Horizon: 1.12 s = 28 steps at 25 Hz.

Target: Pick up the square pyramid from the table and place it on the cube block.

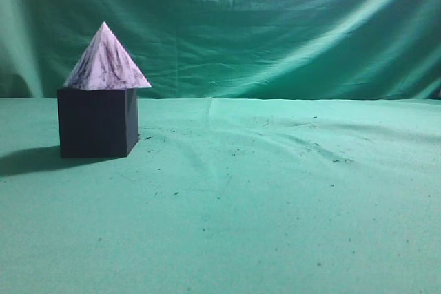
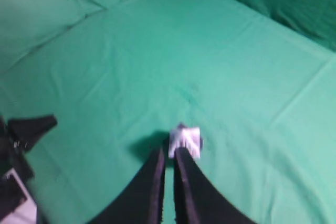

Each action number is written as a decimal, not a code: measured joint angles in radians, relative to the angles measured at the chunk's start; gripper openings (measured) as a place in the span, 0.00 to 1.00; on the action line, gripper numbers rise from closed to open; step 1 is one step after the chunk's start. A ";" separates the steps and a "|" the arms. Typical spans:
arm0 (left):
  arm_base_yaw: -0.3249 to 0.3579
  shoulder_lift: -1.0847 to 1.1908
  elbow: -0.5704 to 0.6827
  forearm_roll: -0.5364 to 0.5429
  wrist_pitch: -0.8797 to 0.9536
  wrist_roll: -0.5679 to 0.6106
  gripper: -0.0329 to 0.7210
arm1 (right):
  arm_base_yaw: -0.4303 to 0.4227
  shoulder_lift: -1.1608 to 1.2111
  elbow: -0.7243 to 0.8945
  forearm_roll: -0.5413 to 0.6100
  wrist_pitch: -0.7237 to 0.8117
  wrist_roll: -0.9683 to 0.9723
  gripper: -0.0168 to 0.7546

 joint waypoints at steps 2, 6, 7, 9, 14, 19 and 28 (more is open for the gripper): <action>0.000 0.000 0.000 0.002 0.000 0.000 0.04 | 0.000 -0.102 0.136 0.000 -0.008 0.000 0.12; 0.000 0.000 0.000 0.003 0.000 0.000 0.04 | 0.000 -0.308 0.406 0.000 -0.089 0.002 0.12; 0.000 0.000 0.000 0.003 0.000 0.000 0.04 | 0.000 -0.363 0.469 0.000 -0.115 0.002 0.12; 0.000 0.000 0.000 0.003 0.000 0.000 0.04 | 0.000 -0.464 0.574 0.000 -0.162 0.002 0.12; 0.000 0.000 0.000 0.003 0.000 0.000 0.04 | 0.000 -0.713 0.772 0.011 -0.216 0.004 0.12; 0.000 0.000 0.000 0.003 0.000 0.000 0.04 | 0.000 -0.866 0.842 0.023 -0.168 0.010 0.12; 0.000 0.000 0.000 0.003 0.000 0.000 0.04 | -0.086 -1.005 1.034 -0.071 -0.382 -0.017 0.12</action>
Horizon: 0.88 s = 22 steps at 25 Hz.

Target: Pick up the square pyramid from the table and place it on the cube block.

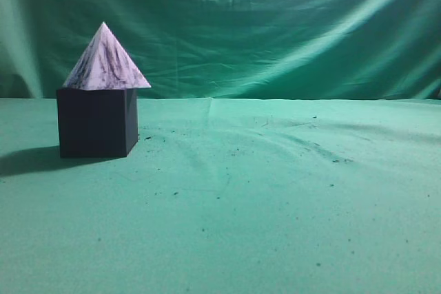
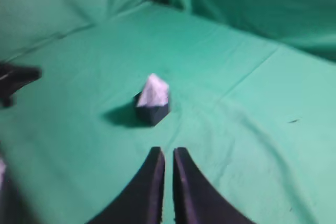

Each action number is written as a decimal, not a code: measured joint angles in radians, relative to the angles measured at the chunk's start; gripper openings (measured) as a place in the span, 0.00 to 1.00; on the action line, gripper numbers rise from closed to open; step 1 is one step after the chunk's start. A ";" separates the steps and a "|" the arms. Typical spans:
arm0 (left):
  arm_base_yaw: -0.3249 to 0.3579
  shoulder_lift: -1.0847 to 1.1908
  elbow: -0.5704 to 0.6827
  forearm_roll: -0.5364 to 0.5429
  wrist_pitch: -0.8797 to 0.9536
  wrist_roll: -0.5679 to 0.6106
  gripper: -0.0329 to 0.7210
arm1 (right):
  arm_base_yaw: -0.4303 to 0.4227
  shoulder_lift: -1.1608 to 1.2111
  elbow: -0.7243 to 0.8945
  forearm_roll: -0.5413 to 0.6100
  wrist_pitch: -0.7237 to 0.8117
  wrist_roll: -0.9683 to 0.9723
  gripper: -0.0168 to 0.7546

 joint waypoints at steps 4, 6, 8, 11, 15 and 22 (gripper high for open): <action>0.000 0.000 0.000 0.000 0.000 0.000 0.04 | -0.190 -0.102 0.200 -0.037 -0.231 0.000 0.12; 0.000 0.000 0.000 0.000 0.000 0.000 0.04 | -0.290 -0.151 0.298 -0.053 -0.332 0.000 0.12; 0.000 0.000 0.000 0.000 0.000 0.000 0.04 | -0.388 -0.202 0.406 -0.058 -0.422 0.000 0.12; 0.000 0.000 0.000 0.000 0.000 0.000 0.04 | -0.495 -0.271 0.546 -0.060 -0.506 0.000 0.12; 0.000 0.000 0.000 0.000 0.000 0.000 0.04 | -0.607 -0.310 0.691 -0.060 -0.541 0.000 0.12; 0.000 0.000 0.000 0.000 0.000 0.000 0.04 | -0.695 -0.310 0.815 -0.060 -0.547 0.000 0.12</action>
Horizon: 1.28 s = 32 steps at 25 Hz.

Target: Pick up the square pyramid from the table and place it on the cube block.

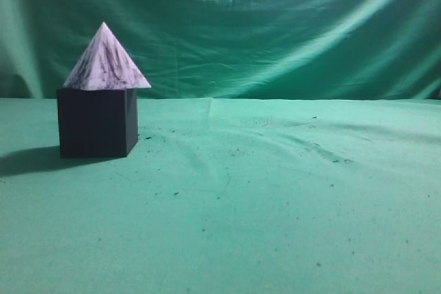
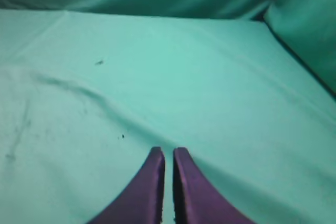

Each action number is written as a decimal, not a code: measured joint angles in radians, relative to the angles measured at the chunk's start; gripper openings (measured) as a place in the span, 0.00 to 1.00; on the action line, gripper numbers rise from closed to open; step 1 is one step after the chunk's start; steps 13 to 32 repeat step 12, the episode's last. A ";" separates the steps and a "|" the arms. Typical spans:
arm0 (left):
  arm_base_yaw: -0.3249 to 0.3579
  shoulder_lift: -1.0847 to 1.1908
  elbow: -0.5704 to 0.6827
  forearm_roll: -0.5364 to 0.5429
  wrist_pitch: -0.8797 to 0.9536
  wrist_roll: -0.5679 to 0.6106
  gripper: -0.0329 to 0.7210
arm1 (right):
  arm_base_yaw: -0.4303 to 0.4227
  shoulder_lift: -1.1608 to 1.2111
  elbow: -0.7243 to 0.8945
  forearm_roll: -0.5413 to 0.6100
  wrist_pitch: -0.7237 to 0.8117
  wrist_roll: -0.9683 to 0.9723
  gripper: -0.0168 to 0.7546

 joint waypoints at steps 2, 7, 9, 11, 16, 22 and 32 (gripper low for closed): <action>0.000 0.000 0.000 0.000 0.000 0.000 0.04 | -0.006 0.000 0.002 0.000 0.011 0.000 0.12; 0.000 0.000 0.000 0.000 0.000 0.000 0.04 | -0.009 0.000 0.002 0.000 0.023 0.000 0.12; 0.000 0.000 0.000 0.000 0.000 0.000 0.04 | -0.009 0.000 0.002 0.000 0.023 0.000 0.12; 0.000 0.000 0.000 0.000 0.000 0.000 0.04 | -0.009 0.000 0.002 0.000 0.023 0.000 0.12; 0.000 0.000 0.000 0.000 0.000 0.000 0.04 | -0.009 0.000 0.002 0.000 0.023 0.000 0.12; 0.000 0.000 0.000 0.000 0.000 0.000 0.04 | -0.009 0.000 0.002 0.000 0.023 0.000 0.12; 0.000 0.000 0.000 0.000 0.000 0.000 0.04 | -0.009 0.000 0.002 0.000 0.023 0.000 0.12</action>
